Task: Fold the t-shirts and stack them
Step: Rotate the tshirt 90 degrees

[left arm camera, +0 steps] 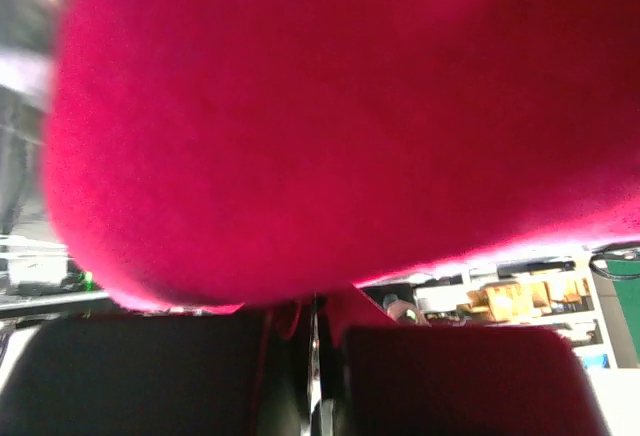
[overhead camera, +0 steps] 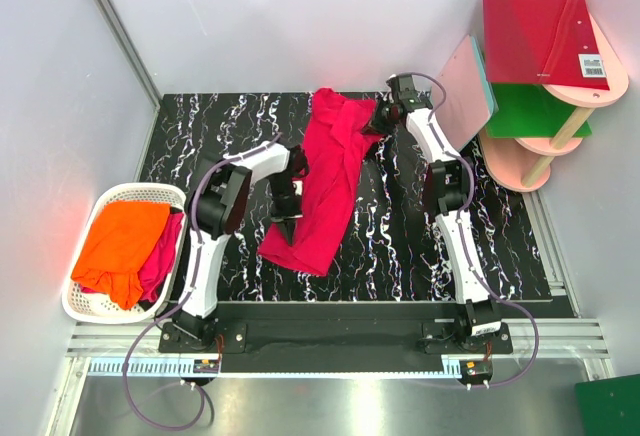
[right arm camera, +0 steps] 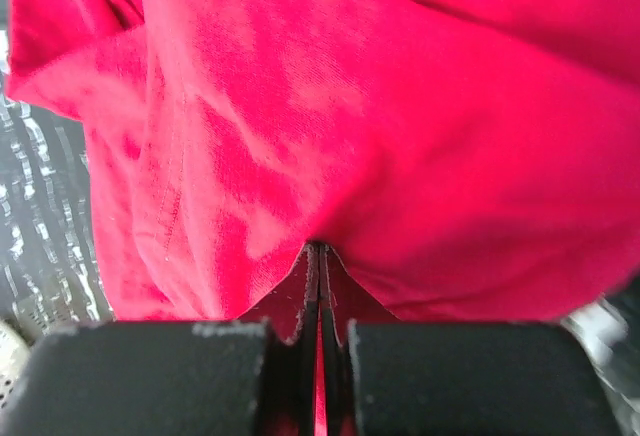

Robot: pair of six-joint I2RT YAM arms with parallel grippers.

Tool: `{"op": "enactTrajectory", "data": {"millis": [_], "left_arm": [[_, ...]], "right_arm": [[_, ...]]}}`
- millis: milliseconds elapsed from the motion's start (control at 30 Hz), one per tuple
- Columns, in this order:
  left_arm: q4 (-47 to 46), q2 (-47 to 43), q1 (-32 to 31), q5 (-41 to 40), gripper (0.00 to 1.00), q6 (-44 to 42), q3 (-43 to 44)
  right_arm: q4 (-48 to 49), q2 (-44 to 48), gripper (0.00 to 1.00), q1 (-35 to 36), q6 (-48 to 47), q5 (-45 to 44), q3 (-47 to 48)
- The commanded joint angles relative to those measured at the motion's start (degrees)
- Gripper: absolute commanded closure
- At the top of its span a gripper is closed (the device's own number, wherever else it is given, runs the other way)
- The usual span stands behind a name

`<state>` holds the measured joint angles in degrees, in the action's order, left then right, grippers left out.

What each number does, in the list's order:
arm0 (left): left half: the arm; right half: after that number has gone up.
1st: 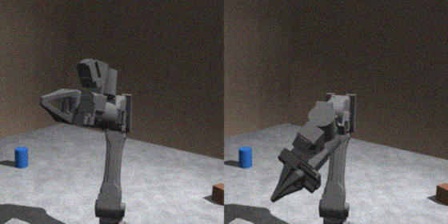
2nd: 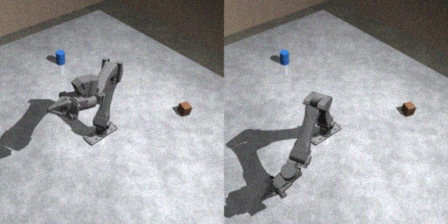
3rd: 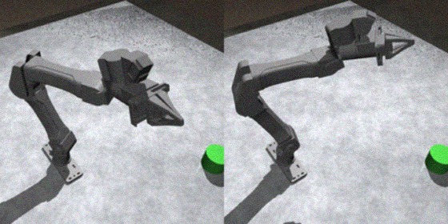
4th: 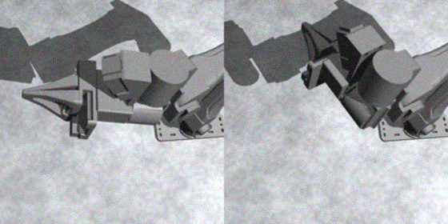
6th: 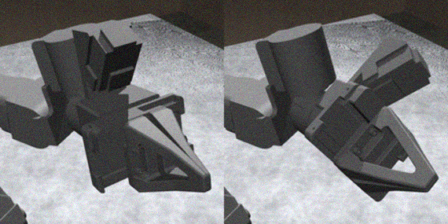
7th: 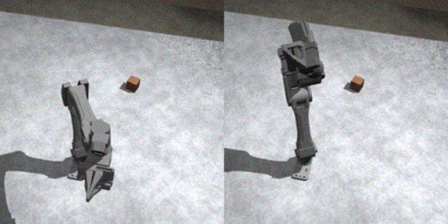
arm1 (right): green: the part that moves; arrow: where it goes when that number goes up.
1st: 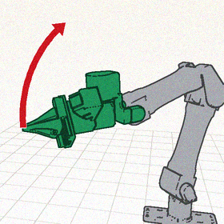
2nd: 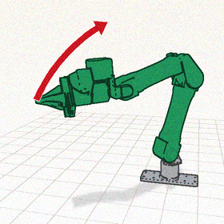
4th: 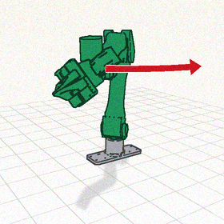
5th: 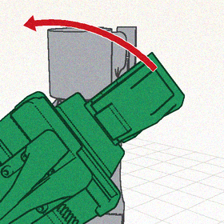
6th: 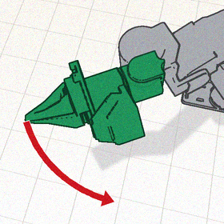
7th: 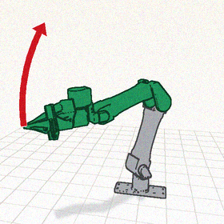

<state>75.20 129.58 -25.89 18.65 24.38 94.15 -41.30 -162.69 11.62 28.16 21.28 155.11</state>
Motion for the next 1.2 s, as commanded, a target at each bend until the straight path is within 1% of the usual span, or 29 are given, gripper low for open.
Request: {"op": "enactTrajectory", "data": {"millis": [0, 67, 233, 267, 333, 367, 400, 433, 500, 533, 567, 600, 633, 700, 733, 767, 800, 833, 867, 933, 1000, 1100, 1167], "left_arm": [[-4.88, -2.74, -1.79, 2.44, 1.0, -0.13, -3.97], [-6.46, -4.68, -2.15, 1.22, 1.0, 1.1, -4.32], [-10.24, -13.73, -2.15, -2.39, 1.0, 3.04, -2.83], [-11.73, -14.61, -2.15, -3.87, 1.0, 3.39, -2.4], [-13.05, -16.72, -2.06, -5.46, 1.0, 4.0, -0.38], [-14.45, -17.08, -1.97, -6.78, 1.0, 4.62, 1.72], [-15.08, -16.99, -1.97, -7.22, 1.0, 4.8, 2.87], [-15.52, -16.47, -1.88, -7.66, 1.0, 4.97, 4.27], [-16.23, -12.88, -1.53, -8.11, 1.0, 4.89, 9.37], [-15.44, -11.03, -1.27, -7.59, 1.0, 4.63, 11.56], [-13.61, -7.53, -0.57, -7.49, 1.0, 4.36, 15.32], [-12.37, -5.85, -0.04, -7.32, 1.0, 4.36, 17.02], [-11.75, -4.52, 0.92, -7.32, 1.0, 4.18, 18.34], [-11.39, -2.49, 2.15, -7.84, 1.0, 4.27, 19.75], [-11.39, -2.14, 3.64, -8.19, 1.0, 4.53, 20.11], [-11.39, -1.88, 4.52, -8.54, 1.0, 4.88, 20.46], [-11.3, -1.87, 5.32, -8.81, 1.0, 4.97, 20.63], [-11.3, -1.96, 7.15, -8.9, 1.0, 5.41, 20.64], [-11.39, -2.48, 8.04, -9.07, 1.0, 5.67, 20.55], [-11.3, -3.19, 10.75, -9.42, 1.0, 6.2, 20.2], [-11.39, -4.42, 12.43, -9.6, 1.0, 6.47, 19.94], [-11.39, -5.48, 14.9, -10.04, 1.0, 6.56, 20.11], [-11.39, -5.65, 16.04, -9.87, 1.0, 6.29, 20.37]], "right_arm": [[6.67, -0.96, 1.0, 2.09, 0.49, 5.25, 3.62], [6.58, 1.39, 1.0, 2.27, 0.32, 6.49, 2.14], [4.39, 9.66, 1.0, 2.18, -1.97, 7.2, -2.35], [3.6, 13.07, 1.0, 2.09, -2.41, 7.2, -4.27], [2.98, 16.77, 1.0, 2.18, -3.28, 6.76, -7.0], [2.54, 20.27, 1.0, 2.18, -3.55, 6.76, -10.23], [2.28, 22.22, 1.0, 2.09, -3.9, 6.85, -12.18], [1.84, 24.07, 1.0, 2.09, -4.08, 6.93, -16.46], [1.31, 28.73, 1.0, 2.18, -4.17, 8.07, -20.88], [0.09, 30.05, 1.0, 2.09, -4.17, 8.86, -24.9], [-1.31, 31.98, 1.0, 2.09, -4.34, 10.17, -26.59], [-2.98, 32.61, 1.0, 2.09, -4.08, 10.8, -28.18], [-6.91, 33.48, 1.0, 2.18, -4.17, 11.59, -30.89], [-10.98, 34.02, 1.0, 2.18, -5.74, 16.76, -33.89], [-14.74, 34.98, 1.0, 2.62, -6.88, 18.61, -37.04], [-17.47, 35.51, 1.0, 3.32, -8.63, 19.76, -38.29], [-20.46, 35.86, 1.0, 4.02, -13.26, 19.42, -39.08], [-25.62, 37.26, 1.0, 5.77, -15.14, 18.63, -41.18], [-26.2, 38.66, 1.0, 6.48, -15.94, 16.97, -43.72], [-26.28, 42.44, 1.0, 8.15, -15.68, 16.78, -51.18], [-28.3, 43.25, 1.0, 11.92, -17.26, 13.89, -55.15], [-27.44, 43.6, 1.0, 17.02, -17.0, 14.14, -57.98], [-27.87, 42.29, 1.0, 20.44, -17.09, 13.09, -57.2]]}}
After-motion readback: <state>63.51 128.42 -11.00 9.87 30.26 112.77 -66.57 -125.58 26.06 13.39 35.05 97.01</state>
